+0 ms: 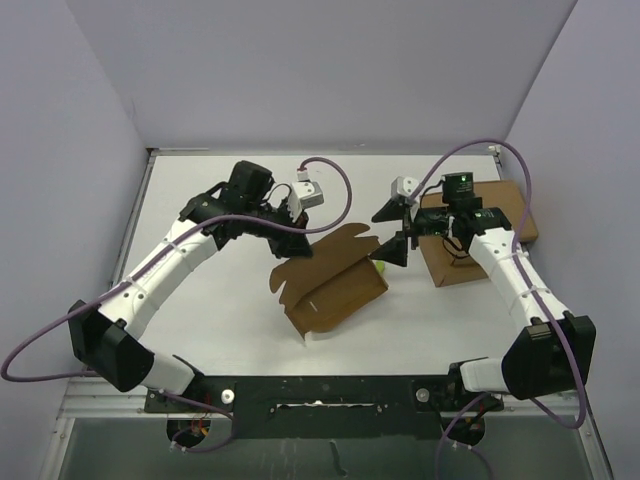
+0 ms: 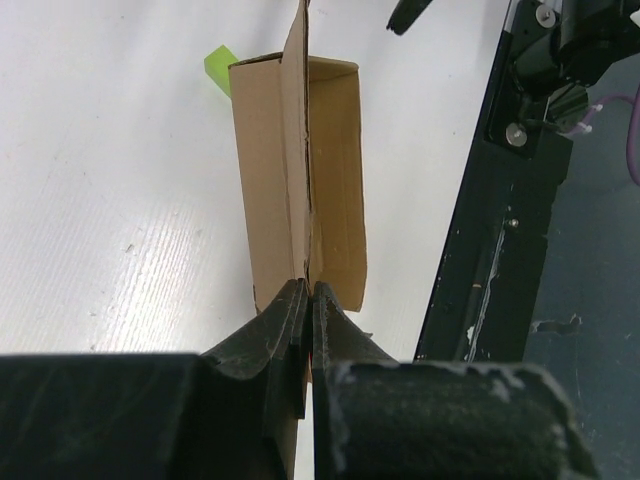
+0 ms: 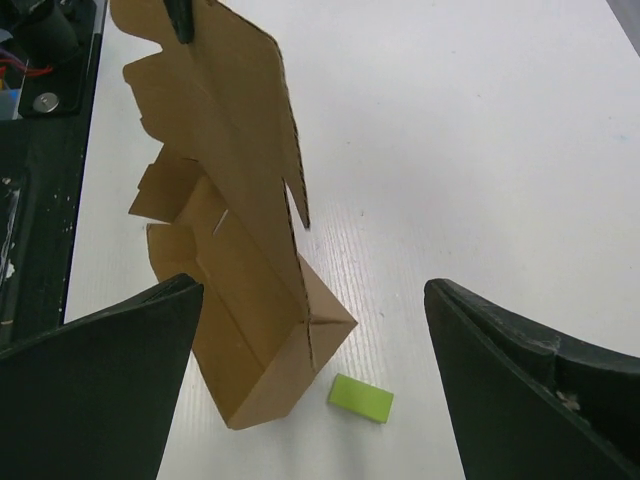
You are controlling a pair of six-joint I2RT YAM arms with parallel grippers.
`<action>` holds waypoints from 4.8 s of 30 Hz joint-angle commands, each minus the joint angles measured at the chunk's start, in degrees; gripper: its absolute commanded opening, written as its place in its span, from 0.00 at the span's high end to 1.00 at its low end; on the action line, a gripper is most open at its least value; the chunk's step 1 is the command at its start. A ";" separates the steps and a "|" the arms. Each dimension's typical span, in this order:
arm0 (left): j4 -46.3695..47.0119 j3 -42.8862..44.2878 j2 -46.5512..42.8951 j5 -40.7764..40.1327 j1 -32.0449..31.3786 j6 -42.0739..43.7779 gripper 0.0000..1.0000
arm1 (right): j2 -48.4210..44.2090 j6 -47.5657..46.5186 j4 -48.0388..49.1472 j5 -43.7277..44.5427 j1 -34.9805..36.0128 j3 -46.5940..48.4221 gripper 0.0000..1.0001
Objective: Fold the paper box
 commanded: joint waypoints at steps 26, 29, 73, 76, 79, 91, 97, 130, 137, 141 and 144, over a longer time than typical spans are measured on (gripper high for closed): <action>-1.62 5.65 2.74 -2.64 -3.47 4.56 1.00 | 4.85 -6.85 -6.77 -2.64 6.57 1.77 0.72; -0.80 4.98 2.27 -2.79 -3.48 4.27 1.00 | 5.11 -6.54 -6.81 -2.73 6.66 1.85 0.81; 44.46 -53.63 -51.25 -22.67 0.21 -51.83 0.37 | 5.08 -5.76 -7.56 -5.78 3.22 1.42 1.00; 46.65 -57.09 -53.11 -22.59 0.23 -55.65 0.37 | 5.14 -4.92 -6.63 -5.43 3.08 1.08 1.00; 49.39 -60.57 -54.48 -22.22 0.14 -58.86 0.38 | 5.23 -4.16 -6.01 -5.12 2.88 0.82 1.00; 60.11 -68.47 -46.43 -22.77 -0.39 -64.19 0.57 | 5.55 -1.44 -3.38 -4.41 2.10 -0.17 1.00; 71.29 -71.51 -40.62 -24.99 -1.33 -62.03 0.62 | 5.73 -1.02 -3.03 -4.23 2.06 -0.34 1.00; 87.09 -75.20 -23.16 -48.50 -11.85 -50.63 0.85 | 5.76 0.49 -2.06 -4.71 1.78 -0.87 1.00; 92.42 -74.68 -19.48 -50.34 -11.49 -49.06 0.87 | 5.90 0.49 -2.06 -4.76 1.72 -0.87 1.00; 95.07 -73.17 -15.49 -50.11 -11.48 -48.90 0.92 | 5.99 0.49 -2.04 -4.89 1.76 -0.87 1.00; 97.59 -72.82 -12.61 -50.37 -11.48 -48.96 0.93 | 6.01 0.49 -2.06 -4.85 1.71 -0.94 1.00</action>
